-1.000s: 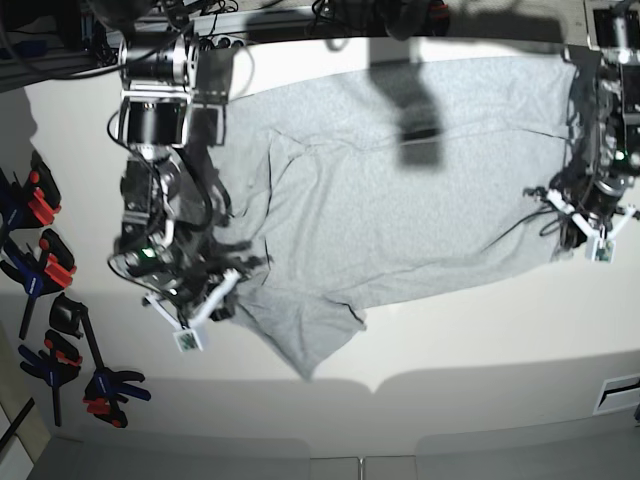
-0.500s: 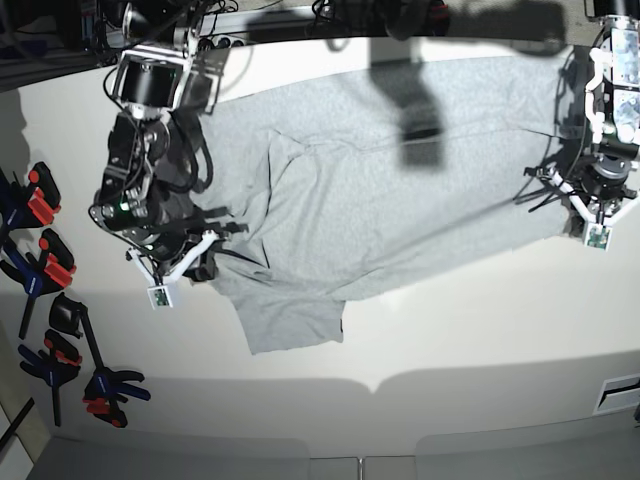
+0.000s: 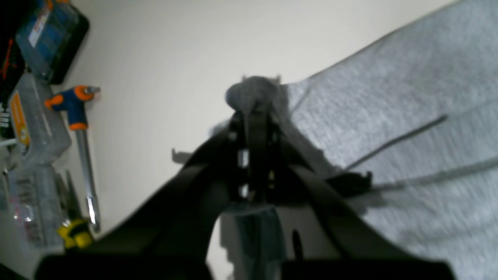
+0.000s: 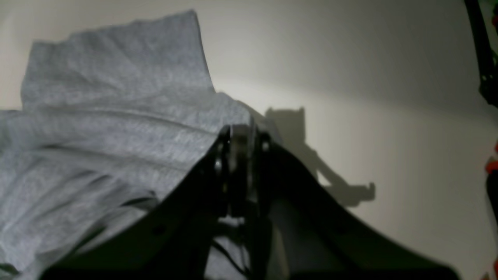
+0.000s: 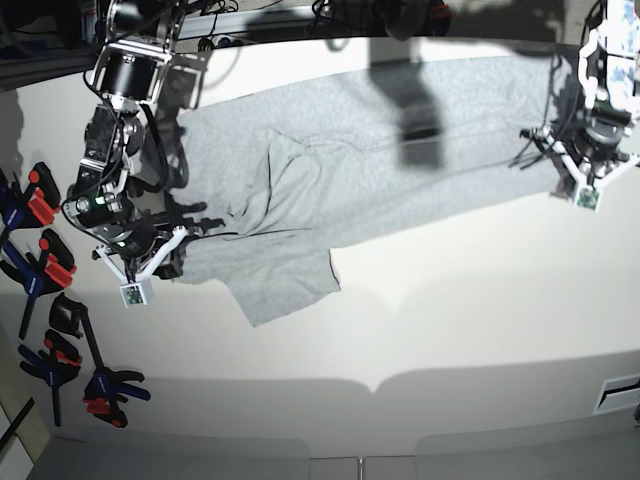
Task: Fold the T-shirt properly
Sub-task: 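Fold the held side inward over the shirt body with the right gripper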
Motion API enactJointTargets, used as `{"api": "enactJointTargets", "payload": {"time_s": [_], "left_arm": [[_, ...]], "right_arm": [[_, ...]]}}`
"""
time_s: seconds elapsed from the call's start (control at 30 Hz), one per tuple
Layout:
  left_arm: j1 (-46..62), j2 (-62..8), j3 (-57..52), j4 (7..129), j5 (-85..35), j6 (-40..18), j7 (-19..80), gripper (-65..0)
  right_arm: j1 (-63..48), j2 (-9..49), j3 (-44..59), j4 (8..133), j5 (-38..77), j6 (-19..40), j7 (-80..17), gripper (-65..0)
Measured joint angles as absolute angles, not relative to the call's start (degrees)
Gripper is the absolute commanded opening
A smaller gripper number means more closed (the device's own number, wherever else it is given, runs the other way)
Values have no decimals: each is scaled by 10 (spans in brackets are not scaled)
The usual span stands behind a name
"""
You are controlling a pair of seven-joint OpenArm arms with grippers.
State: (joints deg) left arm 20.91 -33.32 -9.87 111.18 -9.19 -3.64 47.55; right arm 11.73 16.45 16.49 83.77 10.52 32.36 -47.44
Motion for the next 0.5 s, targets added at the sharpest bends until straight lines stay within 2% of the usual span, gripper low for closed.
{"api": "enactJointTargets", "payload": {"time_s": [0.3,0.33,0.43,0.5], "left_arm": [[277,-332,-99,1162,-27,-2,472,-650],[277,-332,-99,1162,-27,-2,470,-650],[278,-332,-99,1162,-27,-2,470,-650],[277,-332,-99,1162,-27,-2,469,-650]], "right_arm": [[85,165,184,837,121,324,-486,-650],[82,165,184,837,121,324,-486,-607],[79,165,184,837,122,324,-474,-415],[78,165,184,837,137,324,-456,-375]]}}
